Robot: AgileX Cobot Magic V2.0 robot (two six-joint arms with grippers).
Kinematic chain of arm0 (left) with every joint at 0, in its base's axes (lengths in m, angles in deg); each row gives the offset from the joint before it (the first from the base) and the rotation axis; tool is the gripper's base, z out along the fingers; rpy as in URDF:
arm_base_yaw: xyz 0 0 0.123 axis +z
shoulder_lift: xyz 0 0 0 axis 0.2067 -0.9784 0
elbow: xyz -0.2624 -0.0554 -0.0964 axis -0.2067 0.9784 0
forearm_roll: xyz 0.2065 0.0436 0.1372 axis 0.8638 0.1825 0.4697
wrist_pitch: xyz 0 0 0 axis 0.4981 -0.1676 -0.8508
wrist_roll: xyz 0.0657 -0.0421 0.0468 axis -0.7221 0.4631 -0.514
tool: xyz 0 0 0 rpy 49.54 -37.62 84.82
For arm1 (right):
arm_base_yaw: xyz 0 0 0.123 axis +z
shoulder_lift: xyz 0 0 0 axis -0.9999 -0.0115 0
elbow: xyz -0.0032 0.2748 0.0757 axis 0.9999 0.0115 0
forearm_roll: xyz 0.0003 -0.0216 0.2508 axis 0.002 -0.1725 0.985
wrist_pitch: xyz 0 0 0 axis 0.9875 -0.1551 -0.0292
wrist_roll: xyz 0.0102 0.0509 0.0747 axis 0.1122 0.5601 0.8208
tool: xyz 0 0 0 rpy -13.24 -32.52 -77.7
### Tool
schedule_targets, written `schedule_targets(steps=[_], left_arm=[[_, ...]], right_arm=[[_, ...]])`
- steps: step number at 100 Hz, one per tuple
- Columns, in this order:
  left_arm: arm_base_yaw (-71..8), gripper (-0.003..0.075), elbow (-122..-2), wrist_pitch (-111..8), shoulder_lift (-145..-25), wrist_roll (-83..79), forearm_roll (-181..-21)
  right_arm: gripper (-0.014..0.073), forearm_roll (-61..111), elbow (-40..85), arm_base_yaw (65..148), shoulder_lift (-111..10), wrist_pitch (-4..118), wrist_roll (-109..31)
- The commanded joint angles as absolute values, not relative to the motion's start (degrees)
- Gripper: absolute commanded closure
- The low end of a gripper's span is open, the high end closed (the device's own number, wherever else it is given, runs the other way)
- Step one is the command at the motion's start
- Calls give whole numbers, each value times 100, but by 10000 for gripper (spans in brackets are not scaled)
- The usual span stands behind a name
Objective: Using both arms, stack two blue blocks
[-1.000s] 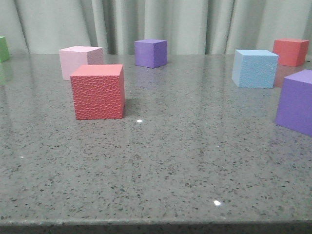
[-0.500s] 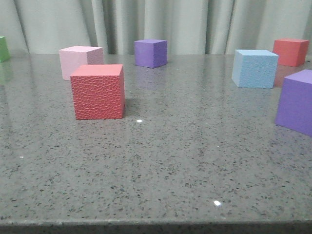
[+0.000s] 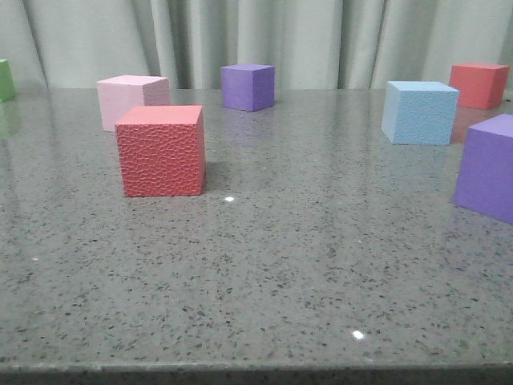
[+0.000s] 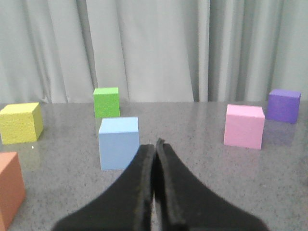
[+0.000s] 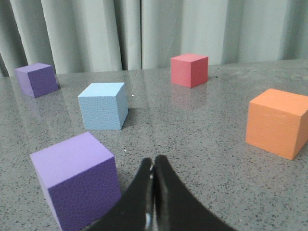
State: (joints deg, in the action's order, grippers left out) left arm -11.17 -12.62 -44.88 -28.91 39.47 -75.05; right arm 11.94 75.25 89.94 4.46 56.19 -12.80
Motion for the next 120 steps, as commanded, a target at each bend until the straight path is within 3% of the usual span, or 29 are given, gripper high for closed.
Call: schedule_targets(steps=[1,40,69,79,91,110,120], left_arm=[[-1131,739,-1915,-4220,-3306,3969,-7554],[-1131,739,-4256,-5453,-5719,3969,-7517],[-1131,739,-5031,-5756,-6832,3969,-7517],[-1131,709,-5088,-5756,-7049,3969,-7517],[-1131,542,-5093,-5756,-7160,3969,-7664],[-1131,176,-5093,-5688,-7148,3969,-7816],[-1131,65,-5093,-5728,-7148,3969,-8060]], right_arm=[[697,1153,6811,8969,-79,5711,-1264],[697,1217,4471,8969,-2337,7446,-1264],[690,1228,3951,8969,-3380,7527,-1264],[637,1255,3951,8969,-3448,7526,-1264],[493,1269,3951,8969,-3448,7495,-1264],[116,1269,3951,8969,-3448,7482,-1264],[-10,1269,3951,8969,-3448,7508,-1264]])
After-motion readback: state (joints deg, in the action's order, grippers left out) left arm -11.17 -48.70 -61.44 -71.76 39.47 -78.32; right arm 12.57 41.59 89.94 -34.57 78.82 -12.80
